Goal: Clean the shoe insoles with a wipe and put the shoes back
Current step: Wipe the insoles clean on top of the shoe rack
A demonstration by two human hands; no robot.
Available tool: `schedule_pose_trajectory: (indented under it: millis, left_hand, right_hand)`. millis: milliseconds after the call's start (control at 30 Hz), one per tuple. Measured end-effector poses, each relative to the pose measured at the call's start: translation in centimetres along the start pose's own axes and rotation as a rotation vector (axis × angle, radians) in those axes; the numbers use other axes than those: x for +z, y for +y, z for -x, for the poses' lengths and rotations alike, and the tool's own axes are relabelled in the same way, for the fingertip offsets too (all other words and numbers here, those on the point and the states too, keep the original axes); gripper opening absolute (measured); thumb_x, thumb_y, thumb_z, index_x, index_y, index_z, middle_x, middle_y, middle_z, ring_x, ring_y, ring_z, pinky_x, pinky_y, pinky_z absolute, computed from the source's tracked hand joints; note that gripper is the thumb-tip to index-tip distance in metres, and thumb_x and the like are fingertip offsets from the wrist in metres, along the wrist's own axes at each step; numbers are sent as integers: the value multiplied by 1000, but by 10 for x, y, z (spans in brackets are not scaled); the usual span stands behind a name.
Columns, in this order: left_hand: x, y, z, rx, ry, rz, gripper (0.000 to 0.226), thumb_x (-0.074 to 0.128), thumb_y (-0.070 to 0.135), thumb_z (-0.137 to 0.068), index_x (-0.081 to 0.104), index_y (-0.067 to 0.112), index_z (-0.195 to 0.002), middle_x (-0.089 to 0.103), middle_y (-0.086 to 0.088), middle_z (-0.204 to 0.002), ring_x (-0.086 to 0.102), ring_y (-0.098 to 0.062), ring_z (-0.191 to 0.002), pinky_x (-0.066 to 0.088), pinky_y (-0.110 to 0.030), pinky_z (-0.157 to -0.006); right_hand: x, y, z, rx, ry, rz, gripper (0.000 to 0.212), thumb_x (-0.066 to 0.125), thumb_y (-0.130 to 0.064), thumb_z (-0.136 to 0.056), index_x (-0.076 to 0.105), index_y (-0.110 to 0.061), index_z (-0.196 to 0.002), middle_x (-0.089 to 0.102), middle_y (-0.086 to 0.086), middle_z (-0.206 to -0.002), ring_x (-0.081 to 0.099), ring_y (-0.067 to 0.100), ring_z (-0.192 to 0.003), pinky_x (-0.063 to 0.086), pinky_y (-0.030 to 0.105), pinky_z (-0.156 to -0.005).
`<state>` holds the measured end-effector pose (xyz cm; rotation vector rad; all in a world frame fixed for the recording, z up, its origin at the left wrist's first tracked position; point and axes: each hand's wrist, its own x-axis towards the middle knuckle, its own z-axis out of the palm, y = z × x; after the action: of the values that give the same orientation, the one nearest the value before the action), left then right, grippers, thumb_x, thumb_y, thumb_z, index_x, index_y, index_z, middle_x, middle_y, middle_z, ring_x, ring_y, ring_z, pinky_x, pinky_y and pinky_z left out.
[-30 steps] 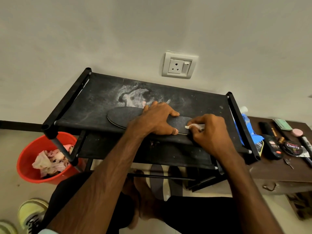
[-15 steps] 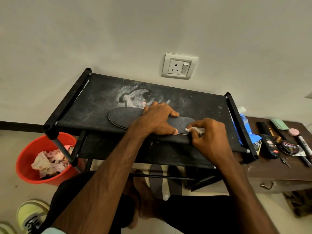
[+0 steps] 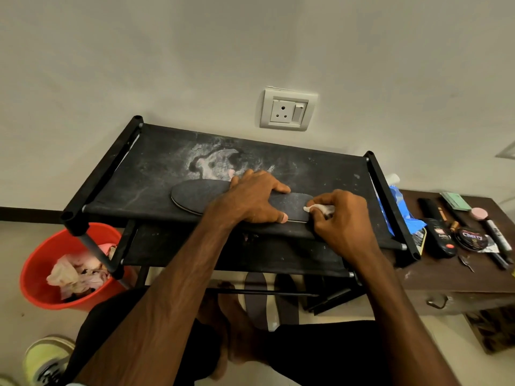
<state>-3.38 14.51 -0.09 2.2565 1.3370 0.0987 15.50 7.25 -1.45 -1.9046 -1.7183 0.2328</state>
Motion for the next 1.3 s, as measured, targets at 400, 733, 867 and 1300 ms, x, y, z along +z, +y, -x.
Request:
schedule_pose_trajectory:
  millis: [400, 733, 867, 1300]
  left_hand:
    - [1, -2, -1, 7, -4, -15, 72, 74, 56, -82, 45, 45, -147, 39, 2, -153, 29, -28, -142, 16, -55, -117]
    - [2, -1, -1, 4, 4, 3, 70, 75, 54, -82, 46, 45, -145, 40, 3, -151, 29, -26, -141, 16, -55, -117]
    - [1, -1, -1, 25, 3, 11, 65, 75, 53, -82, 50, 44, -141, 49, 2, -139, 36, -26, -134, 24, -55, -115]
    - [-2, 3, 3, 12, 17, 44, 68, 78, 48, -82, 49, 38, -142, 50, 5, -141, 37, -23, -135, 24, -55, -116]
  right_hand:
    - [10, -6, -20, -2, -50, 42, 16, 72, -13, -85, 83, -21, -93, 78, 3, -90, 71, 21, -79, 61, 38, -77]
    - [9, -6, -34, 107, -23, 69, 20, 69, -18, -82, 82, -26, -94, 78, 3, -89, 72, 26, -85, 60, 40, -80]
    - [23, -21, -28, -13, -87, 47, 18, 71, -18, -82, 83, -25, -94, 77, 2, -82, 70, 22, -74, 59, 36, -68]
    - [25, -23, -31, 0, -52, 30, 17, 71, -24, -82, 83, -27, -94, 78, 1, -81, 71, 21, -72, 61, 36, -68]
